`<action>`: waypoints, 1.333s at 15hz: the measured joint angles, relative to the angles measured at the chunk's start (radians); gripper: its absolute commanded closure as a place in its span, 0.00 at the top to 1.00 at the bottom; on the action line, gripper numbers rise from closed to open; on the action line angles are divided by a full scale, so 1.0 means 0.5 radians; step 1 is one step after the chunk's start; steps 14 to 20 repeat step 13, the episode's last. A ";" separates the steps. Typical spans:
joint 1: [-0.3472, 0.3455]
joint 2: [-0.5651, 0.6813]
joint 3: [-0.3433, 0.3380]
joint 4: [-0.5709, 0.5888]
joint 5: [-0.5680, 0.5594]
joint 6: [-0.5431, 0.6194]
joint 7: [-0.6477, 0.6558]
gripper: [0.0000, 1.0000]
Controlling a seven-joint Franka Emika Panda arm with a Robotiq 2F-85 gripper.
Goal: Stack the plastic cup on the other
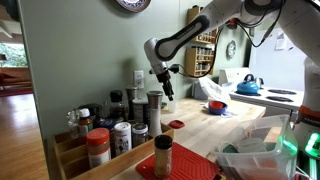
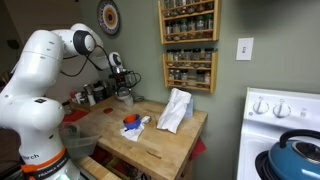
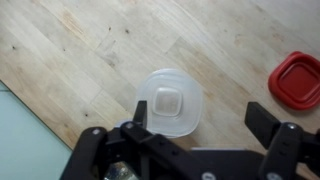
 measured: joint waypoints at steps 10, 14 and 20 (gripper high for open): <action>-0.136 -0.731 -0.006 -0.467 0.358 0.424 0.429 1.00; -0.156 -0.883 -0.009 -0.652 0.373 0.538 0.484 1.00; -0.156 -0.883 -0.009 -0.652 0.373 0.538 0.484 1.00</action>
